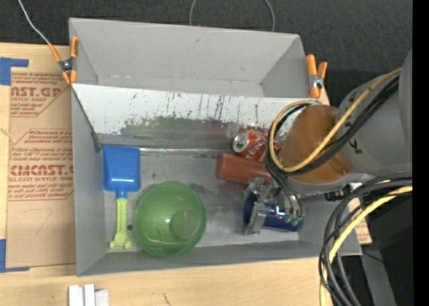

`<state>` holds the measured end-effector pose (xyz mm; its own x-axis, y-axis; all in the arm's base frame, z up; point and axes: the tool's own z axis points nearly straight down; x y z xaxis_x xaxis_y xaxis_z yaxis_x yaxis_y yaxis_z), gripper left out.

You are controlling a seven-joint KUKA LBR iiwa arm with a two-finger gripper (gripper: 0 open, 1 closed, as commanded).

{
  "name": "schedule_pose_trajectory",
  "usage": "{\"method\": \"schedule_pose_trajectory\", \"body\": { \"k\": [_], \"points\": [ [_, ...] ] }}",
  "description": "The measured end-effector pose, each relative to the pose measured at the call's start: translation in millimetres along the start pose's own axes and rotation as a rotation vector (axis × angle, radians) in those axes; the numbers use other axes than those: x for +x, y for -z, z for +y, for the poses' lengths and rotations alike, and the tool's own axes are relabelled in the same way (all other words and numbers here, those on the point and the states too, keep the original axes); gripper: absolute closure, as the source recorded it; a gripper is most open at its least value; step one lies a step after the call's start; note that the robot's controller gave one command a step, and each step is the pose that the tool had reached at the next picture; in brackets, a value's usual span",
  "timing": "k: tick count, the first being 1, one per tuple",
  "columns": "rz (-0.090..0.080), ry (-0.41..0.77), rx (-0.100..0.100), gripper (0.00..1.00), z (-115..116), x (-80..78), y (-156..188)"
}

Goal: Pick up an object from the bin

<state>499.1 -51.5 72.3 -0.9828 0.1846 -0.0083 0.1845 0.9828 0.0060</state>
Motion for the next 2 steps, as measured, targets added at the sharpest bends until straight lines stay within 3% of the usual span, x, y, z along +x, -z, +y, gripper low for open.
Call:
{"method": "schedule_pose_trajectory", "body": {
  "k": [1,2],
  "points": [
    [0.018,0.374,0.003,1.0,6.9,-55.6,-0.5],
    [0.018,0.374,0.003,1.0,6.9,-55.6,-0.5]
  ]
}}
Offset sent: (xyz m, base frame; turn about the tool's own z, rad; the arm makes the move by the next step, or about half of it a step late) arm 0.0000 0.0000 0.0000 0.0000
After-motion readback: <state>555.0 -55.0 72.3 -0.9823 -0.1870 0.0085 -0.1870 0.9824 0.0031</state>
